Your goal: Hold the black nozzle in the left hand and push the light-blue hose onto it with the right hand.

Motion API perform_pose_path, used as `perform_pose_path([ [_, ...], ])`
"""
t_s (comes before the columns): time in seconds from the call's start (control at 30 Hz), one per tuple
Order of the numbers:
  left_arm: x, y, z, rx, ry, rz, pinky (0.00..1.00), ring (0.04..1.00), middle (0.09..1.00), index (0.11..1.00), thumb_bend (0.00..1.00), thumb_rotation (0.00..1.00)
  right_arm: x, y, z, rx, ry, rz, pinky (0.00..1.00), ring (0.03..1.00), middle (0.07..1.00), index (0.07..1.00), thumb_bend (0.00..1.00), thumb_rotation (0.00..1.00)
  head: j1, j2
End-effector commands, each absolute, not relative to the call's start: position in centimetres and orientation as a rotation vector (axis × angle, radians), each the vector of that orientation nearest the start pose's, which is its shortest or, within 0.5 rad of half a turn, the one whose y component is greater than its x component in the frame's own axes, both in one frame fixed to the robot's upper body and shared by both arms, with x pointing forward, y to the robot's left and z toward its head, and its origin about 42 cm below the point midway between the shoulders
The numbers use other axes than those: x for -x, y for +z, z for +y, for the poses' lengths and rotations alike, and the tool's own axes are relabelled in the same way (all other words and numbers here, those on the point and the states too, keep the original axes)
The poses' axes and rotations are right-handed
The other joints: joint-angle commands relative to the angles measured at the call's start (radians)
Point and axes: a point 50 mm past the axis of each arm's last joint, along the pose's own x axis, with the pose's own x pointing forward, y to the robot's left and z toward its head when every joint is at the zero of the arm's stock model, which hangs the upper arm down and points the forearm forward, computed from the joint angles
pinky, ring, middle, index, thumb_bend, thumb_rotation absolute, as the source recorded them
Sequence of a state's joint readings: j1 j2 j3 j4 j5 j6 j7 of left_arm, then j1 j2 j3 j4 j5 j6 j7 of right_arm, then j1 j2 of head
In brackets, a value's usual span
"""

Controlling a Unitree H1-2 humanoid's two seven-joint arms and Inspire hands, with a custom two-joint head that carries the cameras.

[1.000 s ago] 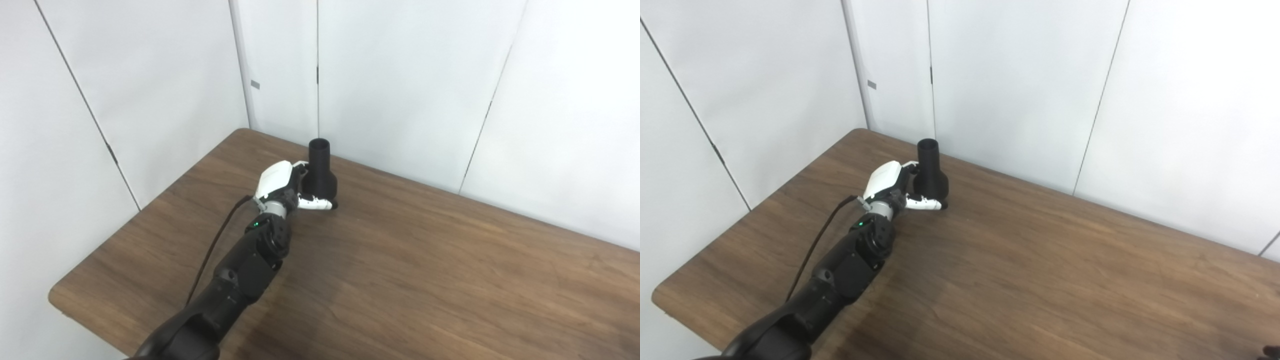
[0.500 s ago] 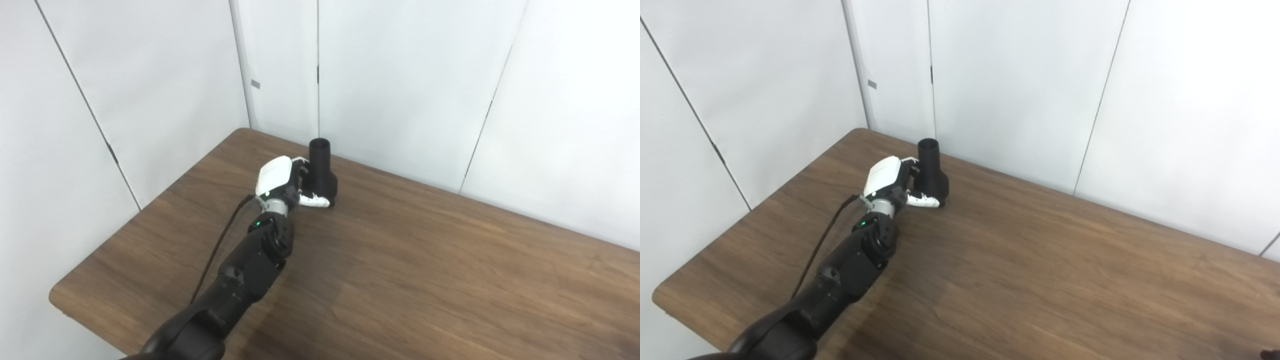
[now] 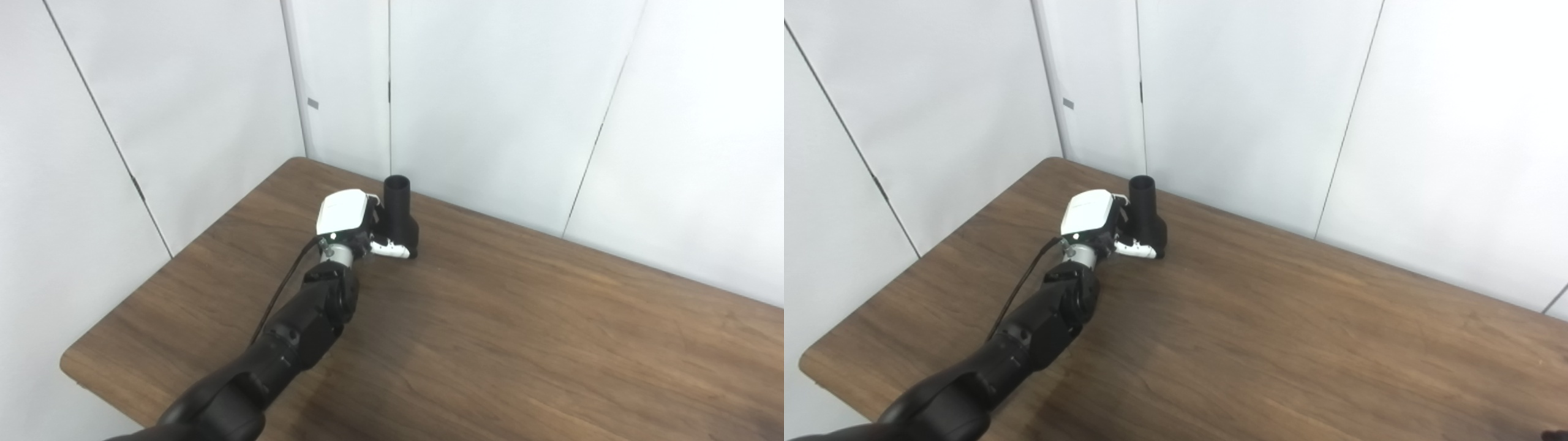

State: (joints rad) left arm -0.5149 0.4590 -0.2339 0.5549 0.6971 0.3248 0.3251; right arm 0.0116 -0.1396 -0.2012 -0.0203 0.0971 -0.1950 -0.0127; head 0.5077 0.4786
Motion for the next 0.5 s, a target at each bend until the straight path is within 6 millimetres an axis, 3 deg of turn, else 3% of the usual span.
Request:
perform_pose_path([
  [0.0, -44.1, 15.8, 35.9, -1.335, 0.344, 0.124, 0.92, 0.600, 0.493, 0.476, 0.52, 0.00, -27.1, 12.4, -31.0, 0.049, -0.214, -0.241, 0.38, 0.508, 0.547, 0.508, 0.97, 0.62, 0.001, 0.001],
  [0.47, -43.4, 14.2, 36.4, -1.321, 0.312, 0.094, 0.93, 0.578, 0.480, 0.487, 0.53, 0.00, -27.4, 12.5, -30.2, 0.038, -0.223, -0.251, 0.38, 0.504, 0.542, 0.505, 0.99, 0.63, -0.056, -0.001],
])
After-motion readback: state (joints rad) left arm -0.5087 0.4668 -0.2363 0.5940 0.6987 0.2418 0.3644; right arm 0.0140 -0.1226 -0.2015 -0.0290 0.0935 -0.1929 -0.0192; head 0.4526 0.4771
